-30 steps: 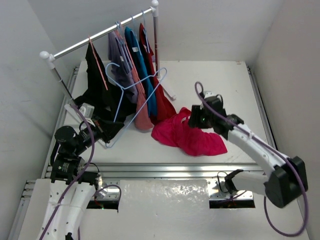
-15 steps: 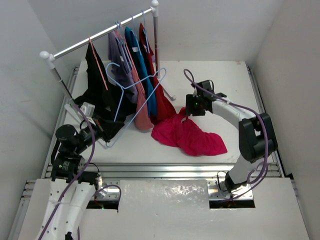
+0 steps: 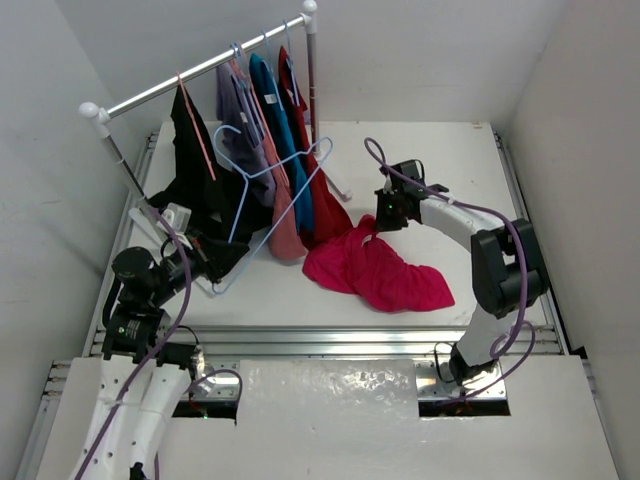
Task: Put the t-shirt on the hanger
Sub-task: Place the T-shirt at the clothesline.
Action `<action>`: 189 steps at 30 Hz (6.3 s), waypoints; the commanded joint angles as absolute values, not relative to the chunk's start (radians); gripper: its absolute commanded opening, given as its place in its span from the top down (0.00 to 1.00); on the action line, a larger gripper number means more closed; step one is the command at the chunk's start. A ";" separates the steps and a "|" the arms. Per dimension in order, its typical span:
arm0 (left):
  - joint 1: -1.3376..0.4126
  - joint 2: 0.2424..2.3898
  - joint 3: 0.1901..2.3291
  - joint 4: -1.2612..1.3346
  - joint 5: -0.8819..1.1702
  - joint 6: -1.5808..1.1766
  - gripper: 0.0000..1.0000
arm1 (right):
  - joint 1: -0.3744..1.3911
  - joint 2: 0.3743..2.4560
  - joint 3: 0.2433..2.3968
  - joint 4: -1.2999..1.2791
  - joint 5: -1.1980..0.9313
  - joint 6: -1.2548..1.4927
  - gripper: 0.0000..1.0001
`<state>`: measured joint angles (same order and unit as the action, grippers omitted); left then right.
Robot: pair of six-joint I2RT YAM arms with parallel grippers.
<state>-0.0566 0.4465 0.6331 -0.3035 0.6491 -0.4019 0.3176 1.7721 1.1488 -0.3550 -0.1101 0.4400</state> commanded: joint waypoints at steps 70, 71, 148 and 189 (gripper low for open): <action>-0.515 0.667 0.623 -0.175 0.376 -0.621 1.00 | 0.305 1.560 1.548 -0.554 0.003 0.387 1.00; -0.515 0.672 0.618 -0.169 0.380 -0.627 1.00 | 0.307 1.562 1.549 -0.551 -0.023 0.387 1.00; -0.669 0.736 0.391 0.537 0.327 -0.638 1.00 | 0.532 1.299 1.371 -0.566 -0.468 0.287 0.60; -0.669 0.680 0.526 0.222 0.419 -0.489 1.00 | 0.522 1.209 1.071 -0.077 -0.420 -0.545 0.29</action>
